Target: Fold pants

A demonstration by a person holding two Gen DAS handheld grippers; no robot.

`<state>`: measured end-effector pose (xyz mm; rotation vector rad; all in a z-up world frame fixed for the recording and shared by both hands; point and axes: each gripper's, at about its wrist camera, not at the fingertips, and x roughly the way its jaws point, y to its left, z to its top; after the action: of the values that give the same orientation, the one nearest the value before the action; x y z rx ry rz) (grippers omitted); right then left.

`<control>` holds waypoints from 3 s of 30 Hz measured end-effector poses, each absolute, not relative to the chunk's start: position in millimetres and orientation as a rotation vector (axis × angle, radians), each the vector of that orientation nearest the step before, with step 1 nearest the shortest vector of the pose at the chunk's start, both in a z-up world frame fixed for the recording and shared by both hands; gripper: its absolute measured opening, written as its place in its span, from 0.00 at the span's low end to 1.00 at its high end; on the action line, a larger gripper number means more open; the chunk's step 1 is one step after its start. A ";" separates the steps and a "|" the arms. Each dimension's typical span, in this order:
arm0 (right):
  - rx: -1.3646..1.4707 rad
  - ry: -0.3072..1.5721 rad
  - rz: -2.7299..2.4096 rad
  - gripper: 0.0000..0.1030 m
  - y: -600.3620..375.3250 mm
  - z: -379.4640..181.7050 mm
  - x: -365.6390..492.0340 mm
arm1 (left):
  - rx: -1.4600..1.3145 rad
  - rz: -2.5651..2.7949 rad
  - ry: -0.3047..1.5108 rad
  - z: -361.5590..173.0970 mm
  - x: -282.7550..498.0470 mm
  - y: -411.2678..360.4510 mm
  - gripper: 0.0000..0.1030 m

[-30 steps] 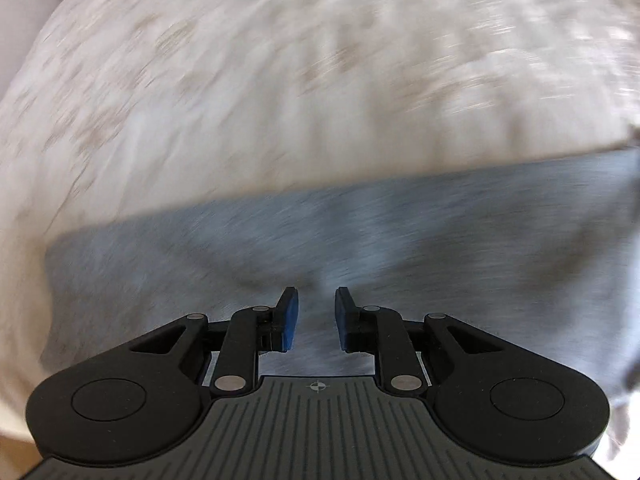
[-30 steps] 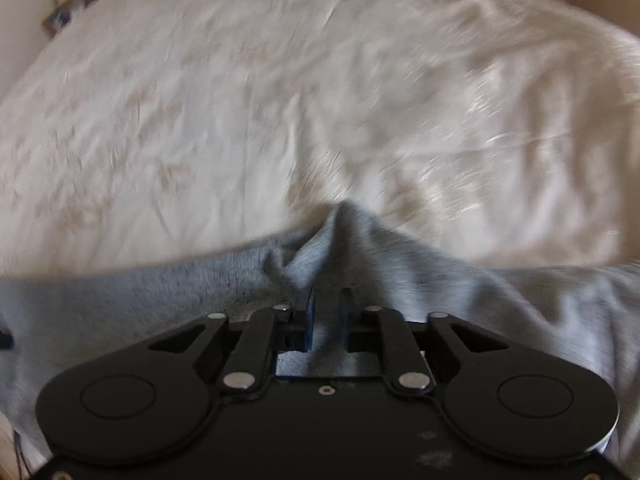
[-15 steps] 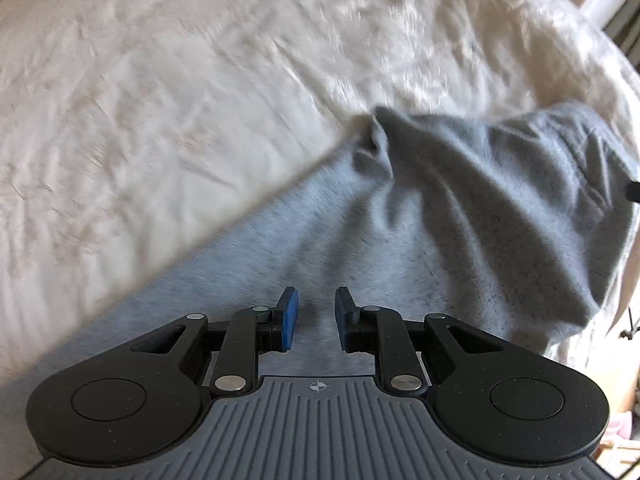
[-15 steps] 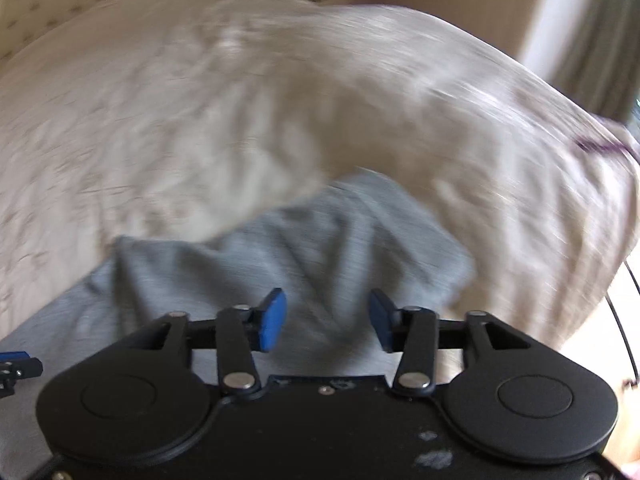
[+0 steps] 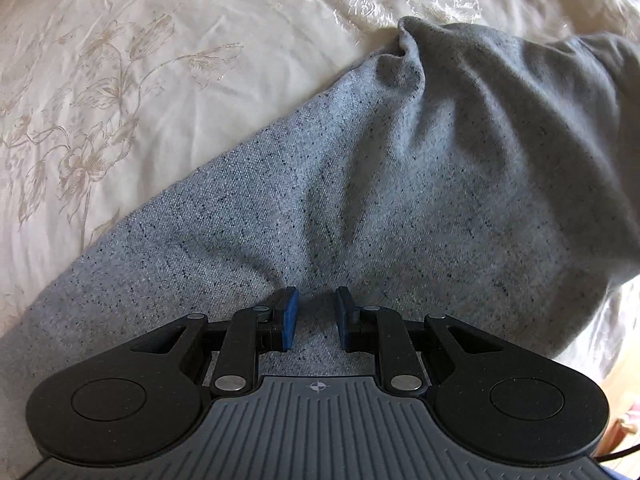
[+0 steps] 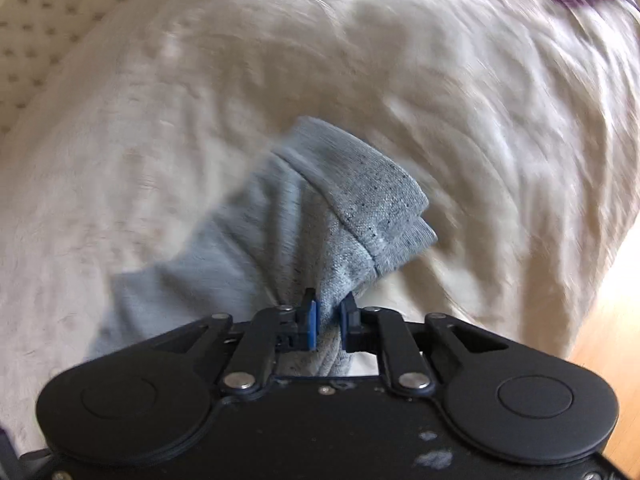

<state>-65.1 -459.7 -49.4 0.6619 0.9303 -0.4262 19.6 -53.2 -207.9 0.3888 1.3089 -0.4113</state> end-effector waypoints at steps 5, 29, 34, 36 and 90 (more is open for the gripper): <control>0.604 0.841 -0.458 0.06 -463.3 -27.5 -88.5 | 0.436 -0.407 1.303 -213.1 16.4 -66.0 0.19; 0.245 0.955 -0.244 0.57 -498.6 -37.6 -3.8 | 0.438 -0.576 1.349 -223.8 -28.5 -138.4 0.19; 0.204 1.067 -0.197 0.59 -525.7 -75.0 58.6 | 0.330 -0.532 1.394 -227.7 -12.5 -126.6 0.19; 0.231 1.122 -0.168 0.59 -534.2 -88.5 71.7 | 0.296 -0.518 1.402 -228.4 -6.4 -118.3 0.19; -0.112 1.096 0.255 0.00 -310.2 -146.6 167.3 | -0.136 -0.006 1.290 -168.0 -16.6 45.9 0.25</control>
<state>167.3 -310.2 -146.6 -0.1116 1.0963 0.2553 -16.6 45.9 -168.0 -0.1358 1.2900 -0.0060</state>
